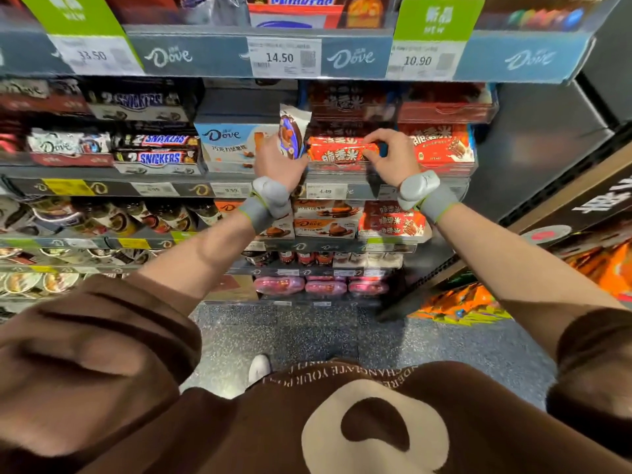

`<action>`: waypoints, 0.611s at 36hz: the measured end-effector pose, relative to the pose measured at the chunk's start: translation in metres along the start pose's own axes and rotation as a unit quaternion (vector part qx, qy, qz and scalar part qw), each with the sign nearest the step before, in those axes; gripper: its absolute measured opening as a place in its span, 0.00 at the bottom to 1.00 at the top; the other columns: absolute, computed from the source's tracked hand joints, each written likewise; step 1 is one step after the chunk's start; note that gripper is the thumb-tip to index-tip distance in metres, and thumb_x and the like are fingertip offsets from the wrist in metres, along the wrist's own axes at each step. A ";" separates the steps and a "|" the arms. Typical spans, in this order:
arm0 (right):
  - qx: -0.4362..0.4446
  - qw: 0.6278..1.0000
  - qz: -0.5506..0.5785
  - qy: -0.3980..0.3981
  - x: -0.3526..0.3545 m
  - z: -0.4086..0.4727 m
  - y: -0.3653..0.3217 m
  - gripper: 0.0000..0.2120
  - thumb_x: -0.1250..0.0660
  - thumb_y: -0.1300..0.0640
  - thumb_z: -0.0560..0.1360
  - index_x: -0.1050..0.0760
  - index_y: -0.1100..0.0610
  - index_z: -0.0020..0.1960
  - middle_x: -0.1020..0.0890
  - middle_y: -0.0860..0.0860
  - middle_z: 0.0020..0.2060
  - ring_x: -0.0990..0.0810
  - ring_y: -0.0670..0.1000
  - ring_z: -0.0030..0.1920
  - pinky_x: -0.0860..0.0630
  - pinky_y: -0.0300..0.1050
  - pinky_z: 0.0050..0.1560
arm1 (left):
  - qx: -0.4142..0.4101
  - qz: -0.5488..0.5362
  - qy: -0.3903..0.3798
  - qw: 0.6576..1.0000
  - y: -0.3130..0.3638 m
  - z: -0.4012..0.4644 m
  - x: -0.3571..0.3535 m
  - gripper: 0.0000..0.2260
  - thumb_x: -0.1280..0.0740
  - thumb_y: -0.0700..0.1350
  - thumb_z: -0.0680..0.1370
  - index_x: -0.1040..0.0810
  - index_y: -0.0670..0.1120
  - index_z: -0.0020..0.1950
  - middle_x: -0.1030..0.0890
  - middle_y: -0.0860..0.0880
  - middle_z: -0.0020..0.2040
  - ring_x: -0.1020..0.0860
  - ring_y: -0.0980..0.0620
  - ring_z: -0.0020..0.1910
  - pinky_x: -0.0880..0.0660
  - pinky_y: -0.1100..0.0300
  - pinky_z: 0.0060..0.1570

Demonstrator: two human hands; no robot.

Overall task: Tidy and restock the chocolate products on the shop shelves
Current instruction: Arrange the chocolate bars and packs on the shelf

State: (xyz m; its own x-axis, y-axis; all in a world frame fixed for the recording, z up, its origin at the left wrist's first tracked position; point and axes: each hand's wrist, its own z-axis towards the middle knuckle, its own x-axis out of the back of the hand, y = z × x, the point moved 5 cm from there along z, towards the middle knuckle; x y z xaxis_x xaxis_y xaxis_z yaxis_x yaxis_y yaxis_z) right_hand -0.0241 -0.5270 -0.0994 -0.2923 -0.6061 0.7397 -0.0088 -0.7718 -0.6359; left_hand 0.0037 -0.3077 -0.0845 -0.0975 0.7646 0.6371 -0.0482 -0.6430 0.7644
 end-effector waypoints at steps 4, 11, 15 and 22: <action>0.015 0.999 -0.028 0.013 0.000 0.001 -0.001 0.09 0.30 0.59 0.74 0.18 0.59 0.53 0.18 0.55 0.52 0.23 0.55 0.56 0.29 0.42 0.58 | 0.009 -0.019 0.012 1.000 -0.001 -0.002 0.002 0.08 0.27 0.45 0.71 0.25 0.46 0.44 0.20 0.46 0.44 0.27 0.53 0.40 0.32 0.63 0.39; 0.017 0.997 -0.061 0.042 -0.002 0.001 0.003 0.07 0.30 0.57 0.73 0.17 0.56 0.50 0.18 0.55 0.49 0.25 0.57 0.55 0.30 0.46 0.57 | 0.030 -0.032 0.012 0.999 -0.006 -0.001 0.005 0.10 0.28 0.44 0.70 0.24 0.43 0.47 0.19 0.46 0.47 0.24 0.51 0.42 0.29 0.61 0.41; 0.015 0.997 -0.070 0.038 -0.003 -0.003 0.001 0.05 0.31 0.58 0.73 0.18 0.58 0.48 0.19 0.56 0.48 0.24 0.57 0.52 0.28 0.50 0.56 | 0.029 -0.030 -0.001 0.999 -0.010 0.002 0.006 0.09 0.28 0.44 0.70 0.24 0.44 0.47 0.20 0.48 0.44 0.24 0.50 0.42 0.29 0.61 0.42; -0.002 0.995 -0.080 0.051 -0.003 -0.008 -0.004 0.05 0.31 0.59 0.74 0.18 0.59 0.47 0.18 0.56 0.48 0.23 0.58 0.51 0.28 0.50 0.56 | 0.028 -0.042 -0.010 0.999 -0.019 0.005 0.010 0.09 0.28 0.44 0.70 0.27 0.47 0.45 0.24 0.52 0.42 0.24 0.52 0.42 0.28 0.62 0.41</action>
State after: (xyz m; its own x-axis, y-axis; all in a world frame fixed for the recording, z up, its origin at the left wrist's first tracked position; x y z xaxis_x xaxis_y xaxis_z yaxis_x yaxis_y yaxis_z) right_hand -0.0308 -0.5209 -0.1006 -0.3822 -0.4521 0.8059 -0.0666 -0.8564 -0.5120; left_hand 0.0082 -0.2873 -0.0926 -0.0761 0.8172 0.5713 0.0000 -0.5729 0.8196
